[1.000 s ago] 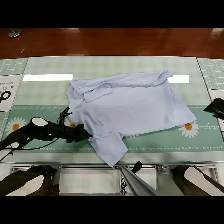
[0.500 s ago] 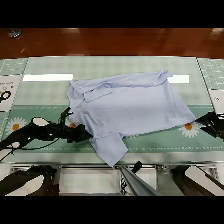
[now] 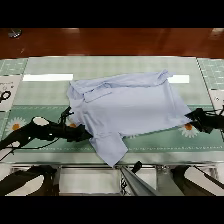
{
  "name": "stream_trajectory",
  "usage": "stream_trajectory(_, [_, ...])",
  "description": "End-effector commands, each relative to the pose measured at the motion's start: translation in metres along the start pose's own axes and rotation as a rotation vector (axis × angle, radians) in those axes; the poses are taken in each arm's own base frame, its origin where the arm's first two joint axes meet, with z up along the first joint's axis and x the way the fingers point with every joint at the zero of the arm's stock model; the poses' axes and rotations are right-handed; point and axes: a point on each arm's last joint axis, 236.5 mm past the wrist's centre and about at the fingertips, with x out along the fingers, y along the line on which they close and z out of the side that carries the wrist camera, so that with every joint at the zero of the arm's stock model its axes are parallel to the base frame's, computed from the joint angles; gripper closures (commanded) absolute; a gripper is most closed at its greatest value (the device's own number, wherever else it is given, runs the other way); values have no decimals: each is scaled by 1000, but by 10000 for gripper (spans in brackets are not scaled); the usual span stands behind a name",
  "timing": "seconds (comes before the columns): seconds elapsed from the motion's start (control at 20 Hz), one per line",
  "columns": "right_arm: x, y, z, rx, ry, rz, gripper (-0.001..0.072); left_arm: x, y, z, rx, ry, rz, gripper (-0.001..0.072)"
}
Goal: Fold the shirts.
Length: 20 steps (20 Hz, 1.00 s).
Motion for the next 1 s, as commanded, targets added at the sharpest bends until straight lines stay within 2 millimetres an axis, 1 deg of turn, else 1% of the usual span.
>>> stream_trajectory(0.0, [32, 11, -7, -14, 26, -17, 276, -4, 3, 25, 24, -89, 34, 683])
stream_trajectory(0.05, [37, 15, -6, -32, 15, -22, 429, -6, 0, 30, 31, -98, 32, 683])
stream_trajectory(0.1, [36, 19, 1, -46, -12, -20, 551, -8, -3, 35, 38, -110, 27, 683])
stream_trajectory(0.15, [30, 25, 10, -60, -42, -13, 653, -12, -7, 42, 47, -126, 22, 683])
stream_trajectory(0.2, [20, 32, 24, -87, -82, -9, 690, -18, -12, 51, 64, -146, 16, 683])
stream_trajectory(0.25, [6, 43, 40, -124, -133, -2, 691, -25, -19, 60, 82, -166, 4, 684])
stream_trajectory(0.3, [-15, 59, 59, -174, -199, 12, 691, -36, -32, 71, 105, -192, -18, 684])
stream_trajectory(0.35, [-43, 82, 79, -240, -278, 38, 692, -50, -48, 81, 140, -221, -43, 684])
stream_trajectory(0.4, [-74, 107, 94, -323, -355, 67, 692, -71, -72, 93, 201, -268, -72, 684])
stream_trajectory(0.45, [-114, 139, 107, -416, -446, 107, 692, -96, -99, 103, 280, -329, -99, 684])
stream_trajectory(0.5, [-155, 169, 114, -492, -534, 151, 692, -130, -137, 110, 379, -414, -129, 684])
stream_trajectory(0.55, [-204, 202, 116, -557, -633, 199, 692, -168, -175, 112, 481, -513, -155, 684])
stream_trajectory(0.6, [-251, 231, 112, -607, -726, 246, 692, -214, -219, 106, 597, -632, -185, 684])
stream_trajectory(0.65, [-303, 258, 104, -662, -832, 285, 693, -261, -260, 94, 707, -752, -209, 684])
stream_trajectory(0.7, [-350, 278, 92, -717, -929, 307, 693, -313, -300, 73, 822, -897, -222, 684])
stream_trajectory(0.75, [-396, 296, 77, -768, -1027, 323, 693, -361, -331, 48, 920, -1038, -218, 684])
stream_trajectory(0.8, [-437, 310, 60, -801, -1116, 336, 693, -409, -359, 17, 1015, -1185, -208, 684])
stream_trajectory(0.85, [-468, 320, 44, -803, -1174, 366, 693, -448, -378, -14, 1089, -1307, -193, 685])
stream_trajectory(0.9, [-494, 328, 27, -799, -1211, 402, 693, -482, -393, -46, 1152, -1417, -173, 684])
stream_trajectory(0.95, [-509, 333, 12, -803, -1225, 419, 693, -505, -402, -73, 1192, -1491, -158, 684])
